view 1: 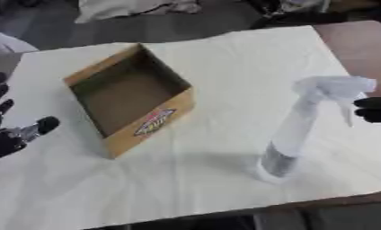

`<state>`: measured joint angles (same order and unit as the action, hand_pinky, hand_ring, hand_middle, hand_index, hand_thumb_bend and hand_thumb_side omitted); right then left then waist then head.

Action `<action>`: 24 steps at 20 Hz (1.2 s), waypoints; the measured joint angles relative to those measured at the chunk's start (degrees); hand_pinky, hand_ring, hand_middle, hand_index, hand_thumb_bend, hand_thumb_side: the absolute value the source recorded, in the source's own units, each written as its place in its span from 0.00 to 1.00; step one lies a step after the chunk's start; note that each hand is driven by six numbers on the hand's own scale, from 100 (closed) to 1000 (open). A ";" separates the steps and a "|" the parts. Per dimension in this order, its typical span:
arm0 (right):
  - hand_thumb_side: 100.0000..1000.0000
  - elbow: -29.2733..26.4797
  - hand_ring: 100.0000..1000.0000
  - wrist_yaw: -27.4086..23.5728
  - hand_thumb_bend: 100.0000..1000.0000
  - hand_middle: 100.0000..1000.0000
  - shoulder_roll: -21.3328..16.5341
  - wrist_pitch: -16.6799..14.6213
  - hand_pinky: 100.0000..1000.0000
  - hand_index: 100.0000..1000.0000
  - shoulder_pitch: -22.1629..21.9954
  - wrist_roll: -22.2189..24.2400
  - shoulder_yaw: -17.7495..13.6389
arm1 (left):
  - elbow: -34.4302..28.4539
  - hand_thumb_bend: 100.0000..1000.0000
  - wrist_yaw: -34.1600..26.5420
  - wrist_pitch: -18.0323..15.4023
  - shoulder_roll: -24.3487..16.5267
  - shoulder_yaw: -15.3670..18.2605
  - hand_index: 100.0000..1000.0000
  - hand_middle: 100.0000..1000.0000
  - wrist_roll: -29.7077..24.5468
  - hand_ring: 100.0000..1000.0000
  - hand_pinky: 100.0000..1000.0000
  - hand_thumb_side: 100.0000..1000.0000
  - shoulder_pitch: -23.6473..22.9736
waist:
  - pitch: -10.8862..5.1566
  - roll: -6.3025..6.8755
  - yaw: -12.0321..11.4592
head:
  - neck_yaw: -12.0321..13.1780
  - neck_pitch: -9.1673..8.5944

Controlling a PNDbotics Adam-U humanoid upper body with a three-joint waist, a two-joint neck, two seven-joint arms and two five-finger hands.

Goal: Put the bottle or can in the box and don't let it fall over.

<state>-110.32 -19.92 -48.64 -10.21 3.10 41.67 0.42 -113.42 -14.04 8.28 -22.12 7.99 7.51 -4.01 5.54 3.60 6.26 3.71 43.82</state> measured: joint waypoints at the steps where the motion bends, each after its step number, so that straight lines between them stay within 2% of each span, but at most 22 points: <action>1: 0.23 0.04 1.00 0.03 0.00 1.00 0.00 0.14 1.00 1.00 0.16 -0.02 0.12 | 0.00 1.00 -0.01 0.00 0.00 0.00 0.85 0.96 0.00 1.00 1.00 0.00 0.00 | 0.00 0.02 0.00 | 0.00 0.00; 8: 0.38 0.41 1.00 0.69 0.00 1.00 0.00 2.16 1.00 1.00 0.98 -1.13 0.72 | 0.00 1.00 -0.05 0.06 0.00 -0.01 0.85 0.96 -0.07 1.00 1.00 0.00 -0.01 | 0.04 0.14 -0.02 | 0.00 0.00; 9: 0.36 0.54 1.00 0.93 0.00 1.00 0.00 2.56 1.00 1.00 1.15 -1.25 0.84 | 0.00 1.00 -0.06 0.10 0.00 -0.01 0.85 0.96 -0.10 1.00 1.00 0.00 -0.01 | 0.05 0.14 -0.02 | -0.01 0.00; 10: 0.39 0.57 1.00 1.14 0.00 1.00 0.01 2.98 1.00 1.00 1.42 -1.36 1.06 | 0.00 1.00 -0.06 0.12 0.00 -0.02 0.85 0.96 -0.12 1.00 1.00 0.00 -0.01 | 0.05 0.14 -0.03 | -0.02 0.00; 19: 0.41 1.20 1.00 3.03 0.00 1.00 1.61 7.56 1.00 1.00 3.55 -1.21 3.19 | 0.00 1.00 -0.21 0.17 0.04 -0.03 0.85 0.96 -0.18 1.00 1.00 0.00 -0.03 | 0.05 0.15 -0.33 | -0.30 0.00; 24: 0.41 2.56 1.00 4.78 0.00 1.00 2.36 8.63 1.00 1.00 4.77 -1.34 3.80 | 0.00 1.00 -0.21 0.23 0.47 -0.03 0.85 0.96 -0.23 1.00 1.00 0.00 -0.05 | 0.22 0.34 -0.40 | -0.30 0.00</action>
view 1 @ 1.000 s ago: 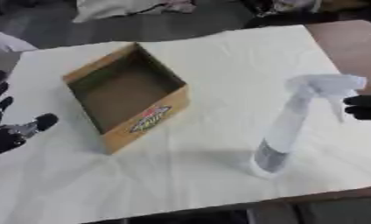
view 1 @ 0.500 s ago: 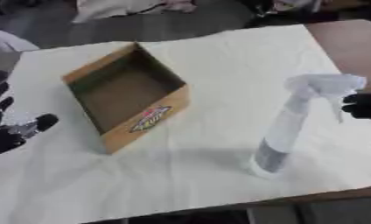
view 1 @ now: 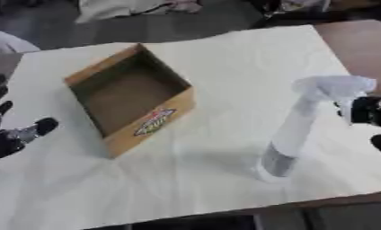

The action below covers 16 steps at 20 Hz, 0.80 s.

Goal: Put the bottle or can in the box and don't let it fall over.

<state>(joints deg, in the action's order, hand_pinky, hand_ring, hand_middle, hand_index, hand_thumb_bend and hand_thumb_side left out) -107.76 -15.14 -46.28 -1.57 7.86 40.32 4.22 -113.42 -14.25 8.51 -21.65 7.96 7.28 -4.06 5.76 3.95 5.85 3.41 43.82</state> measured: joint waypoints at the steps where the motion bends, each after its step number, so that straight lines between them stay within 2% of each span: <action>1: 0.41 0.26 1.00 0.31 0.00 1.00 0.16 0.06 1.00 1.00 0.31 0.02 0.14 | 0.00 1.00 0.00 0.01 0.00 0.00 0.85 0.96 -0.01 1.00 1.00 0.00 0.00 | 0.04 0.10 -0.02 | 0.05 0.00; 11: 0.43 2.35 1.00 2.38 0.00 1.00 0.96 0.63 1.00 1.00 1.70 0.57 1.13 | 0.00 1.00 0.00 -0.04 0.52 -0.03 0.85 0.96 -0.09 1.00 1.00 0.00 -0.01 | 0.81 0.83 -0.21 | 3.03 0.00; 13: 0.38 2.55 1.00 2.54 0.00 1.00 1.16 0.74 1.00 1.00 1.77 0.77 1.17 | 0.00 1.00 0.00 -0.03 0.52 -0.03 0.85 0.96 -0.11 1.00 1.00 0.00 -0.01 | 0.91 0.89 -0.21 | 3.18 0.00; 14: 0.00 2.59 1.00 2.58 0.00 1.00 1.19 0.75 1.00 1.00 1.91 1.02 1.29 | 0.00 1.00 0.00 -0.03 0.52 -0.03 0.85 0.96 -0.13 1.00 1.00 0.00 -0.01 | 0.96 0.89 -0.22 | 3.26 0.00; 16: 0.00 2.61 1.00 2.80 0.00 1.00 1.35 1.06 1.00 1.00 2.21 1.99 1.65 | 0.00 1.00 0.00 -0.01 0.54 -0.04 0.85 0.96 -0.22 1.00 1.00 0.00 -0.01 | 1.02 0.90 -0.25 | 3.34 0.00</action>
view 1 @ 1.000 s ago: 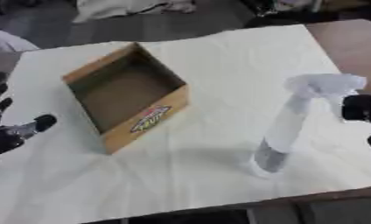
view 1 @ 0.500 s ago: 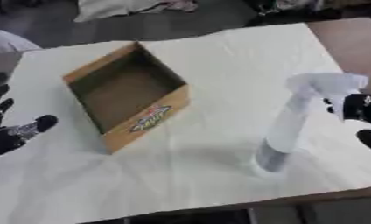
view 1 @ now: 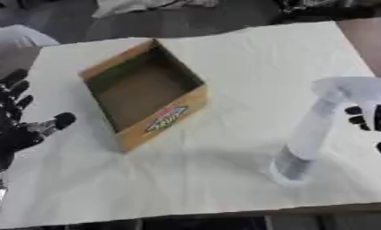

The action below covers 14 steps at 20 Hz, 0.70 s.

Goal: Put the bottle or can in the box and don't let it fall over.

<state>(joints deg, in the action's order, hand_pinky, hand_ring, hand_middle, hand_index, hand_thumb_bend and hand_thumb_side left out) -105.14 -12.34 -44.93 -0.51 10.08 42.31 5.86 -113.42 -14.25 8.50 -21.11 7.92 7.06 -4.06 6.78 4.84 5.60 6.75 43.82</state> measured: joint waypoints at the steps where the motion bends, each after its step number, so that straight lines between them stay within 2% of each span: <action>1: 0.00 0.14 1.00 0.16 0.00 1.00 0.27 0.35 1.00 1.00 0.01 0.39 0.04 | 0.00 1.00 0.00 -0.01 0.01 0.00 0.85 0.96 -0.03 1.00 1.00 0.00 0.00 | 0.00 0.01 0.00 | 0.02 0.00; 9: 0.00 1.22 1.00 1.00 0.00 1.00 2.97 3.68 1.00 1.00 0.69 0.09 -0.04 | 0.00 1.00 0.00 -0.02 0.50 -0.28 0.85 0.96 -0.12 1.00 1.00 0.00 0.00 | 0.01 0.12 -0.08 | 0.09 0.00; 14: 0.00 1.49 1.00 0.99 0.00 1.00 3.95 4.94 1.00 1.00 1.04 0.26 0.01 | 0.00 1.00 0.00 -0.03 0.50 -0.29 0.85 0.96 -0.16 1.00 1.00 0.00 0.00 | 0.01 0.15 -0.21 | -0.85 0.00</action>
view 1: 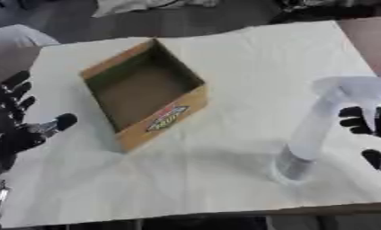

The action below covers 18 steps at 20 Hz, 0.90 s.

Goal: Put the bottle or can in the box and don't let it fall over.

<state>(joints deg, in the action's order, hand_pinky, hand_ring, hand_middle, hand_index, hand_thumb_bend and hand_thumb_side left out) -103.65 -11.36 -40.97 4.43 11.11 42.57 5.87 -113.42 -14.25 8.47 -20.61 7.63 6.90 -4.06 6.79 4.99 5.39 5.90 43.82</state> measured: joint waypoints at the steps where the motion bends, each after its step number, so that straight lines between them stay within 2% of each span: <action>1: 0.00 0.18 1.00 0.00 0.00 1.00 0.17 0.27 1.00 1.00 0.07 0.08 0.02 | 0.00 1.00 0.00 -0.02 0.00 0.00 0.85 0.96 -0.03 1.00 1.00 0.00 0.00 | 0.00 0.02 -0.05 | -0.18 0.00; 5: 0.00 0.92 1.00 -0.02 0.00 1.00 1.13 1.15 1.00 1.00 0.48 0.66 0.20 | 0.00 1.00 0.00 0.01 0.00 0.00 0.84 0.96 -0.14 1.00 1.00 0.00 0.00 | 0.00 0.16 -0.19 | -0.78 0.00; 7: 0.34 1.11 1.00 -0.20 0.00 1.00 1.65 1.36 1.00 1.00 0.65 1.02 0.23 | 0.00 1.00 -0.02 0.04 0.00 -0.01 0.84 0.96 -0.19 1.00 1.00 0.00 0.00 | -0.01 0.21 -0.22 | -1.02 0.00; 12: 0.43 1.97 1.00 -0.56 0.00 1.00 2.52 1.73 1.00 1.00 1.51 1.19 0.55 | 0.00 1.00 -0.10 0.11 0.01 -0.01 0.84 0.96 -0.29 1.00 1.00 0.00 0.00 | -0.01 0.25 -0.54 | -1.48 0.00; 18: 0.45 3.12 1.00 -0.56 0.00 1.00 3.57 2.74 1.00 1.00 2.30 0.61 0.63 | 0.00 1.00 -0.29 0.05 0.03 -0.02 0.84 0.96 -0.39 1.00 1.00 0.00 0.00 | -0.01 0.52 -0.81 | -1.85 0.00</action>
<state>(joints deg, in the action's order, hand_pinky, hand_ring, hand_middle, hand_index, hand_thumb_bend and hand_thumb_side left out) -100.54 -11.91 -37.40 7.17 13.41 43.17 6.50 -113.42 -14.54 8.51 -20.59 7.62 6.51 -4.06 6.78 5.51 4.58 4.05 43.82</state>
